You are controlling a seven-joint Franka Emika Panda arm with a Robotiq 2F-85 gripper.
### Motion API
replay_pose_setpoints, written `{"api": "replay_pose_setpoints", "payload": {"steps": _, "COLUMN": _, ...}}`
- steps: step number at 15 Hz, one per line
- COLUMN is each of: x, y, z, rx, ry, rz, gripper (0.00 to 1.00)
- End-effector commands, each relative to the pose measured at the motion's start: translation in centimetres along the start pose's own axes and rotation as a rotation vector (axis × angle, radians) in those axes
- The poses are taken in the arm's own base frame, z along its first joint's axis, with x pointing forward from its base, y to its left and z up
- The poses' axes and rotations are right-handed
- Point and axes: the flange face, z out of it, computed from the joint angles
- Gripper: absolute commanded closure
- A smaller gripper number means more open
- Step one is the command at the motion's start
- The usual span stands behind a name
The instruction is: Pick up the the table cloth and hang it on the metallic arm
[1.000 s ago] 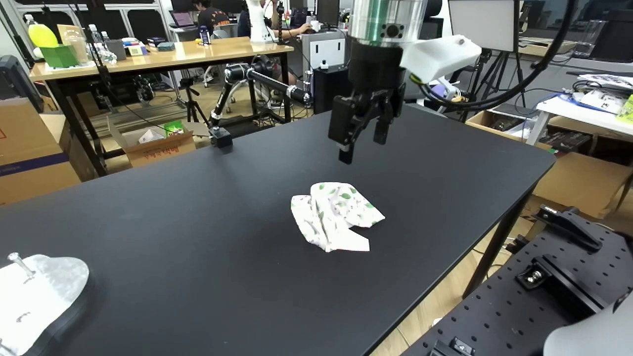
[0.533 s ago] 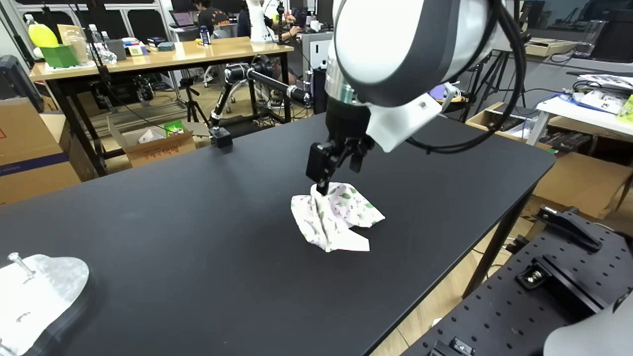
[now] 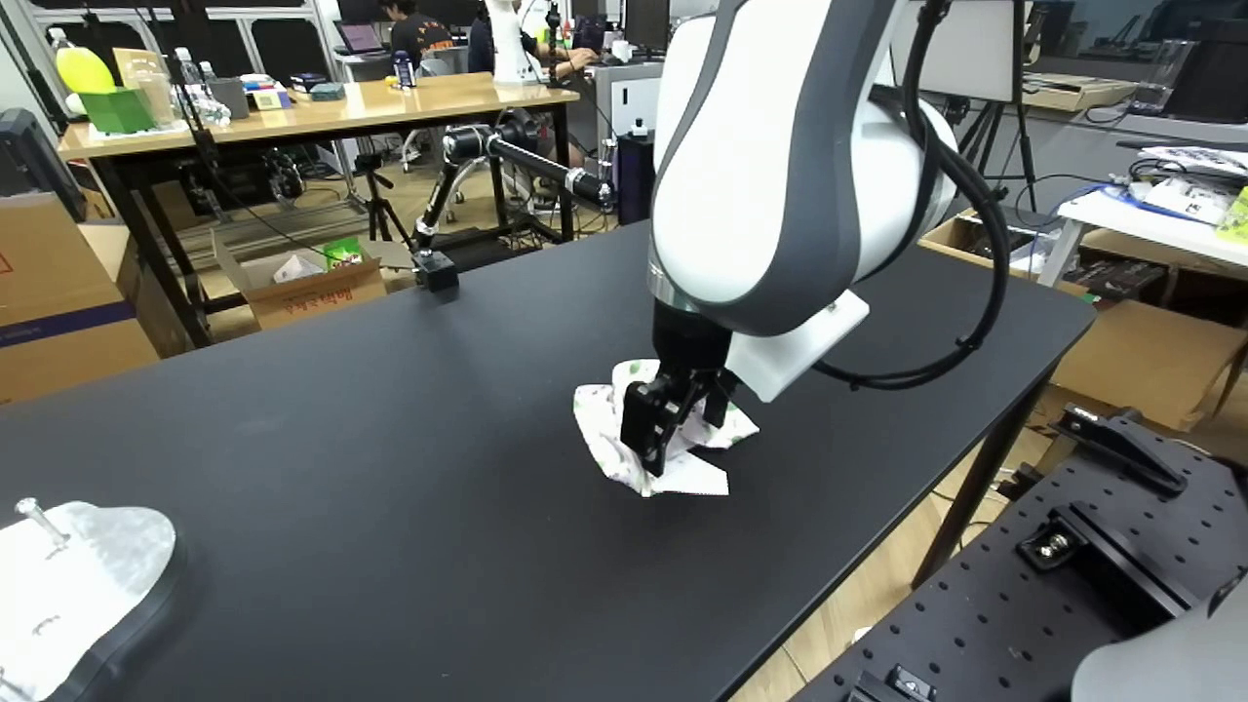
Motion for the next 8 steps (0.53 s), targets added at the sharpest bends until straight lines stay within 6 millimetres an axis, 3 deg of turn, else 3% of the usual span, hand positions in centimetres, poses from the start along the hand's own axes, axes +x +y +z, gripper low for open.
{"api": "replay_pose_setpoints", "payload": {"steps": 1, "x": 0.3, "y": -0.3, "z": 0.3, "rx": 0.005, "ry": 0.039, "rz": 0.003, "gripper": 0.33}}
{"api": "replay_pose_setpoints", "payload": {"steps": 8, "x": 1.5, "y": 0.2, "z": -0.6, "rx": -0.005, "ry": 0.101, "rz": 0.002, "gripper": 0.81}}
